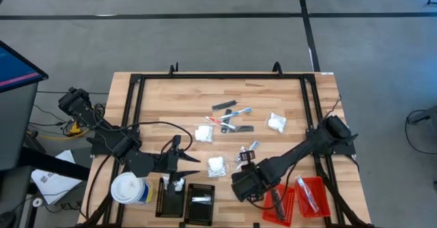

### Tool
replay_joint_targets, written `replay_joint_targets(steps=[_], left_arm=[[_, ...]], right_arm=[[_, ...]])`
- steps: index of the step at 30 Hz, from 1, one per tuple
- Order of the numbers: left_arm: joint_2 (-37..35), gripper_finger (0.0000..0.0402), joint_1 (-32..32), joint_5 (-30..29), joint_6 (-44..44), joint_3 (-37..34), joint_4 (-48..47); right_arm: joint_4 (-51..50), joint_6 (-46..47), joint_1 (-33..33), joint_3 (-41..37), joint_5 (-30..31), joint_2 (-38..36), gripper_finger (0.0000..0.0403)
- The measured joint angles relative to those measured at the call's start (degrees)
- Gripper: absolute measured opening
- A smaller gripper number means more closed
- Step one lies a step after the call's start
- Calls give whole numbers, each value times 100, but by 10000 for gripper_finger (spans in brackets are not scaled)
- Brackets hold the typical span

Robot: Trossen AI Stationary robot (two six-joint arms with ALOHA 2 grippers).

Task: Pick & Place Travel size toiletries
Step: Put the nail cutter into the right black bin

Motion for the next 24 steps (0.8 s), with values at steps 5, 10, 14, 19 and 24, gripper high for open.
replay_joint_targets(steps=[5,10,14,19,24], left_arm=[[0,131,0,0,63,0,-14],[0,131,0,0,63,0,-17],[0,131,0,-66,178,0,2],[0,131,-24,-235,488,0,297],[0,131,-293,113,1639,-351,1323]], right_arm=[[316,-77,215,1008,1009,1,63],[778,-568,441,1844,2301,-7,62],[1509,-1312,554,2080,3122,-9,62],[2433,-2138,583,2083,3443,-4,62],[2821,-2518,568,2083,3450,-4,62]])
